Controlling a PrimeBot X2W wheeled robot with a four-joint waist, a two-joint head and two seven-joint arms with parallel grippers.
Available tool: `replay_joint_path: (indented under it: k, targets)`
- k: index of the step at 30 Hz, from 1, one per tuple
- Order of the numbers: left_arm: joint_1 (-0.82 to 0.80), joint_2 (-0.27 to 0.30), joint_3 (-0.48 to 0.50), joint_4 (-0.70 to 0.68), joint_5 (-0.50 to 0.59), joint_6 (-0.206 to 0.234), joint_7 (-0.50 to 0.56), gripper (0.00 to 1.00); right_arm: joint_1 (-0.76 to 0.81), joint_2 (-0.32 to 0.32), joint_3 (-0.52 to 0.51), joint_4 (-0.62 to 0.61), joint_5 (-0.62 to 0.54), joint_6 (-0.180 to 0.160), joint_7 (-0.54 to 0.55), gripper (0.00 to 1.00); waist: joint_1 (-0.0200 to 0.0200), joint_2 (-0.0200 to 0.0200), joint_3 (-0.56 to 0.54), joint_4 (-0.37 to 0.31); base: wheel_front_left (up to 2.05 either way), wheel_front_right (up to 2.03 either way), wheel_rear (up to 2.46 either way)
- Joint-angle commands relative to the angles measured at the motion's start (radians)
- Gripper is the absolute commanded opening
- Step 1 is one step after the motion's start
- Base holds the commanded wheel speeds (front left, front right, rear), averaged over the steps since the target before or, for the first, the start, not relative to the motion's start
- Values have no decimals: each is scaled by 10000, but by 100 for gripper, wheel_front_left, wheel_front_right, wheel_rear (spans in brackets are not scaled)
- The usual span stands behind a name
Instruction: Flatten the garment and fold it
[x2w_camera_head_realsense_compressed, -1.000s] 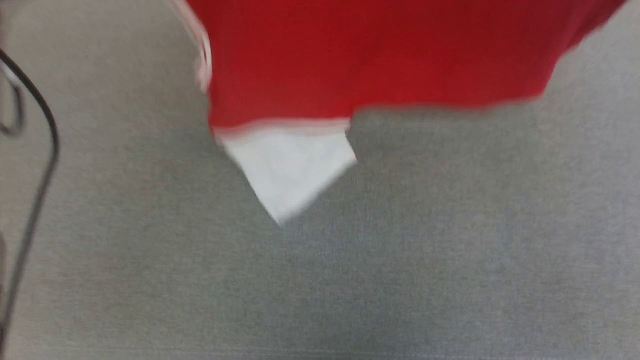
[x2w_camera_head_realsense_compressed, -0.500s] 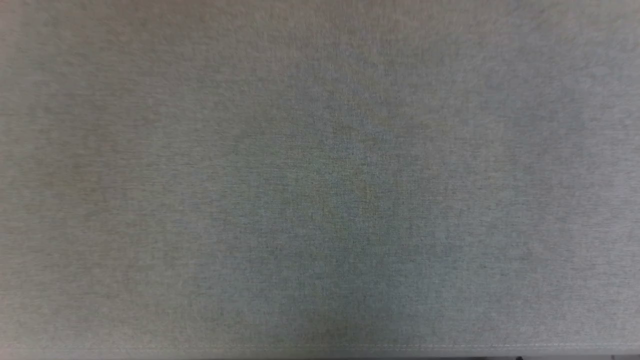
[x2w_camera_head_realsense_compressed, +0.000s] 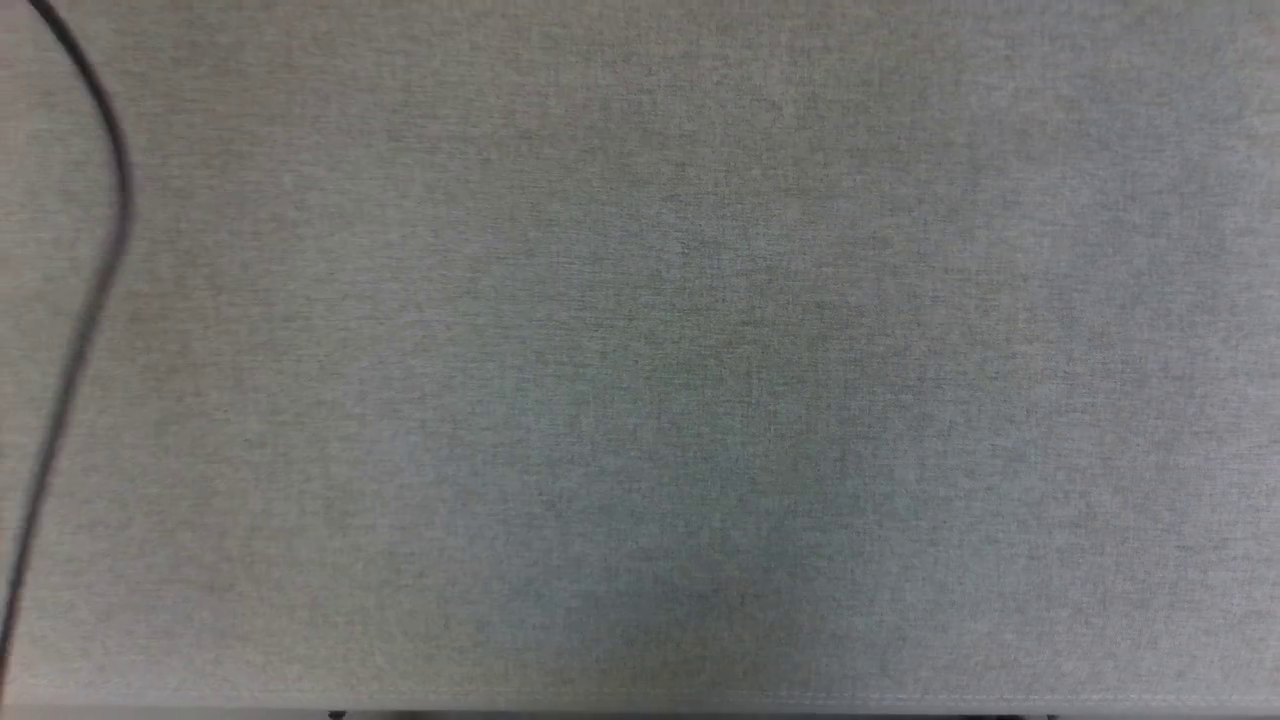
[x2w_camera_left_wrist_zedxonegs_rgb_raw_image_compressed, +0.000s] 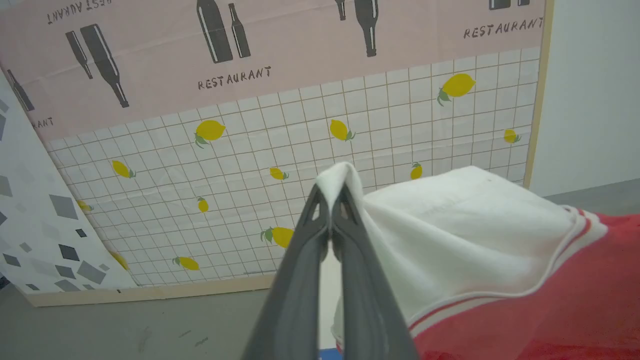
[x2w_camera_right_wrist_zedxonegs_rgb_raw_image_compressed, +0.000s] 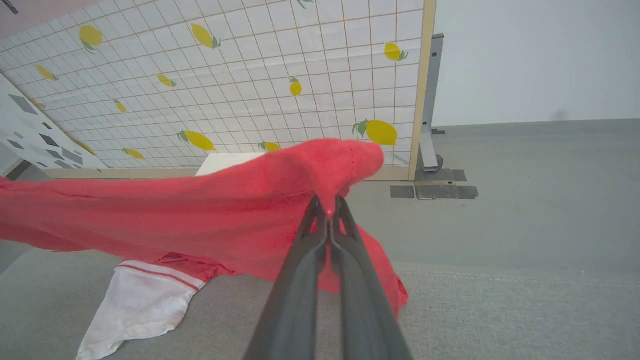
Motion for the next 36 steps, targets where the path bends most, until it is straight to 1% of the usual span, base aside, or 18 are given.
replay_joint_path:
  k: [1, 5, 9, 11, 12, 14, 17, 20, 23, 26, 31, 36]
  targets:
    - [431, -63, -47, 133, -196, -114, -175, 0, 516, -105, 151, 12, 288, -11, -171, 0, -2, 0, -468, 213, 0, 0, 0]
    - [1826, -313, -193, 453, -485, -393, -765, 0, 2112, -336, 504, -55, 1208, -11, -511, 0, -2, 0, -1309, 418, 0, 0, 0]
    - [3663, -667, -260, 725, -935, -591, -1193, 0, 4098, -522, 870, -290, 2103, -11, -905, 0, -2, 0, -2466, 625, 0, 0, 0]
    - [4805, -887, -289, 744, -1223, -717, -1349, 0, 5329, -592, 1046, -498, 2613, -11, -1106, 0, -2, 0, -3149, 747, 0, 0, 0]
    - [5274, -959, -245, 713, -1364, -724, -1413, 0, 5837, -577, 1068, -595, 2845, -11, -1169, 0, -2, 0, -3412, 788, 0, 0, 0]
    - [6342, -1077, -311, 577, -1598, -879, -1481, 0, 6991, -635, 1255, -895, 3185, -11, -1226, 0, -2, 0, -3903, 859, 0, 0, 0]
    - [8069, -1191, -222, 228, -2083, -941, -1547, 0, 8720, -653, 1550, -1410, 3674, -11, -1331, 0, -2, 0, -4608, 883, 0, 0, 0]
    - [9615, -1209, -134, -233, -2560, -931, -1415, 0, 10083, -739, 1787, -1817, 3928, -11, -1366, 0, -2, 0, -5110, 848, 0, 0, 0]
    - [11195, -1173, -64, -886, -3068, -808, -992, 0, 11341, -821, 1796, -2137, 4182, -11, -1327, 0, -2, 0, -5476, 848, 0, 0, 0]
    - [12504, -1085, 6, -1609, -3520, -582, -459, 0, 12337, -978, 1788, -2429, 4199, -11, -1213, 0, -2, 0, -5698, 844, 0, 0, 0]
    - [14510, -813, 95, -2970, -4327, -41, 838, 0, 13870, -1181, 1465, -2953, 4133, -11, -831, 0, -2, 0, -5861, 859, 0, 0, 0]
    - [15971, -435, 82, -4302, -4927, 561, 2154, 0, 14899, -1410, 1269, -3387, 3759, -11, -220, 0, -2, 0, -5871, 771, 0, 0, 0]
